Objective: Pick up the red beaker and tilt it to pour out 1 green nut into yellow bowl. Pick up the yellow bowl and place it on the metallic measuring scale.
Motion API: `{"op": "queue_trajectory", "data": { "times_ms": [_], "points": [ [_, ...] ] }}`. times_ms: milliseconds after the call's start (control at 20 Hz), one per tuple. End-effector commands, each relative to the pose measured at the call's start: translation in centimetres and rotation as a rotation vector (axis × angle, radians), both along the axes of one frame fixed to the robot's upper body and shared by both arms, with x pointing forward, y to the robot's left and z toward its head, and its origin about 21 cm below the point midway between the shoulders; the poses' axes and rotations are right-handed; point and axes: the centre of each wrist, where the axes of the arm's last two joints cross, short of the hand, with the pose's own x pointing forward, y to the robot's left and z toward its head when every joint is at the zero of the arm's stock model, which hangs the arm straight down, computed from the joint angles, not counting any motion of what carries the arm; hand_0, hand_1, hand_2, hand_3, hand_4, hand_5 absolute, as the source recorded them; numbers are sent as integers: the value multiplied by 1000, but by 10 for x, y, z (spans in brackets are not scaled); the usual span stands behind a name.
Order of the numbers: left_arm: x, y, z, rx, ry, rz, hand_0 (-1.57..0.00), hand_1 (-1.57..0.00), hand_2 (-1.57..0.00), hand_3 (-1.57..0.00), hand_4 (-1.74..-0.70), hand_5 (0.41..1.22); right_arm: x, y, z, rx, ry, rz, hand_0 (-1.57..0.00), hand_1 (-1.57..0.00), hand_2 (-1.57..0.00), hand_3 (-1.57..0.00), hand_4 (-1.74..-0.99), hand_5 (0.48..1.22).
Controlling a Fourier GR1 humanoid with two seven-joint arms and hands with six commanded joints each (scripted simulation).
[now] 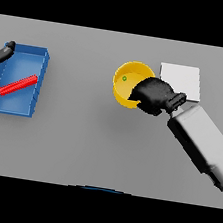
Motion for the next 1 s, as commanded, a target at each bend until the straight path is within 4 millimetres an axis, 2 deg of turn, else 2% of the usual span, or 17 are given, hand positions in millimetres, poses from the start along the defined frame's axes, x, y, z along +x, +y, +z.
{"op": "queue_trajectory", "data": {
  "times_ms": [0, 150, 450, 800, 950],
  "points": [
    [3, -3, 3, -8, -10, -7, 1, 1, 1, 1, -714, 686, 0, -4, 2, 4, -7, -9, -1567, -1567, -1478, -1170, -1740, 1220],
    [2, -7, 4, -11, -4, -2, 1, 1, 1, 1, -720, 688, 1, -17, 8, 9, -20, -25, -1561, -1569, -1524, -1161, -1740, 1220],
    [1, -5, 3, -16, -3, 9, 1, 1, 1, 1, -730, 719, 19, -47, 16, 25, -92, -118, -1568, -1570, -1537, -1153, -1741, 1221],
    [-4, -10, 7, -19, 10, 22, 1, 1, 1, 1, -737, 738, 48, -87, 0, 19, -121, -255, -1570, -1571, -1549, -1147, -1741, 1221],
    [-5, -5, 7, 2, 23, 23, 1, 1, 1, 1, -722, 732, 57, -100, -7, 16, -117, -301, -1571, -1571, -1519, -1156, -1741, 1221]
  ]
}}
